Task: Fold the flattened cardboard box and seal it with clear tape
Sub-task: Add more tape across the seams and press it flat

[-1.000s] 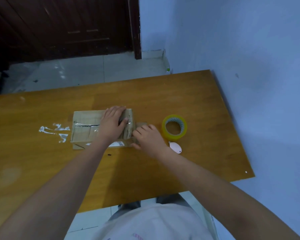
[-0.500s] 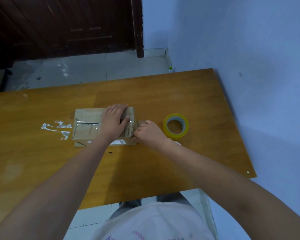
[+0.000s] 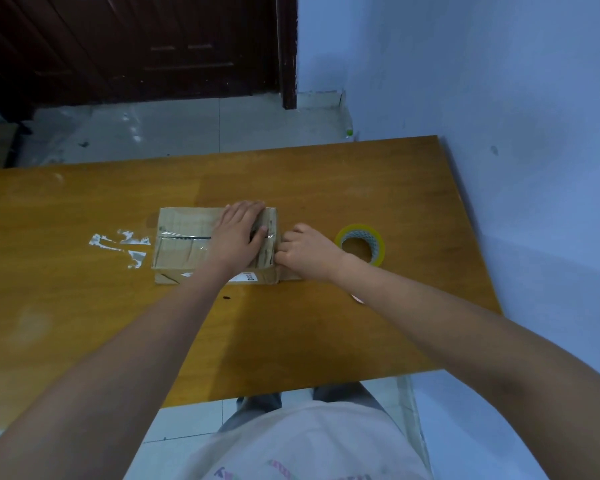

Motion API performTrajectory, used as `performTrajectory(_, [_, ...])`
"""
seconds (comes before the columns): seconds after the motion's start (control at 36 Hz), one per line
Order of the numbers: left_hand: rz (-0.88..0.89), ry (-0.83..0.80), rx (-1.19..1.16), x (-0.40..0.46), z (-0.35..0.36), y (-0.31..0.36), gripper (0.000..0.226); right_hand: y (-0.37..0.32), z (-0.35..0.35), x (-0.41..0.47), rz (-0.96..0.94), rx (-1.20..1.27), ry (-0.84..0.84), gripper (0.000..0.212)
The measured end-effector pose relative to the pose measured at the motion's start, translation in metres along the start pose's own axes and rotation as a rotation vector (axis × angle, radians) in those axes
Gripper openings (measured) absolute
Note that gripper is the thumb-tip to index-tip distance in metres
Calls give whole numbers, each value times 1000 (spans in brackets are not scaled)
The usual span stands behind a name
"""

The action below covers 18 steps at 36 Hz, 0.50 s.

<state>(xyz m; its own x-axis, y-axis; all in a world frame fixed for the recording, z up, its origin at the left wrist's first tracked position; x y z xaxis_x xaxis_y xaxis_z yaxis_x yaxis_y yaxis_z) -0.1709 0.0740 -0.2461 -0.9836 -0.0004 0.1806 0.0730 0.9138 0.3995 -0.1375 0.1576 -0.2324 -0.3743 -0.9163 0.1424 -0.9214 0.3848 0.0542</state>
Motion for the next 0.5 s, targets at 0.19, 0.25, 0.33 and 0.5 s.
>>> performTrajectory(0.19, [-10, 9, 11, 0, 0, -1, 46, -1, 2, 3, -59, -39, -7, 12])
performTrajectory(0.25, [-13, 10, 13, 1, 0, -1, 46, 1, 2, 3, -57, -46, 3, 11])
performTrajectory(0.33, [-20, 20, 6, 2, 0, -1, 46, 6, 4, 3, -57, -70, 19, 17])
performTrajectory(0.5, [-19, 19, -28, 1, 3, -4, 50, 29, 9, 10, 64, -68, -5, 36])
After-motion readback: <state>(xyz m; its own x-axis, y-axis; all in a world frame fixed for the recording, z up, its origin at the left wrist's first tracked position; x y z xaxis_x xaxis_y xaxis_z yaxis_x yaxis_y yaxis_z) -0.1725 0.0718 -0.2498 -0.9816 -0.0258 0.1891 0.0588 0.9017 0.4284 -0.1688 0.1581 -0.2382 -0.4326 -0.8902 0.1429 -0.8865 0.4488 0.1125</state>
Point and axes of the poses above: each hand's wrist, its own x-axis towards the middle knuckle, its own z-axis out of the palm, y = z × x, the point moved 9 cm from there along x, towards the middle knuckle, and after that the axes turned 10 degrees about y, right-handed, at the moved point
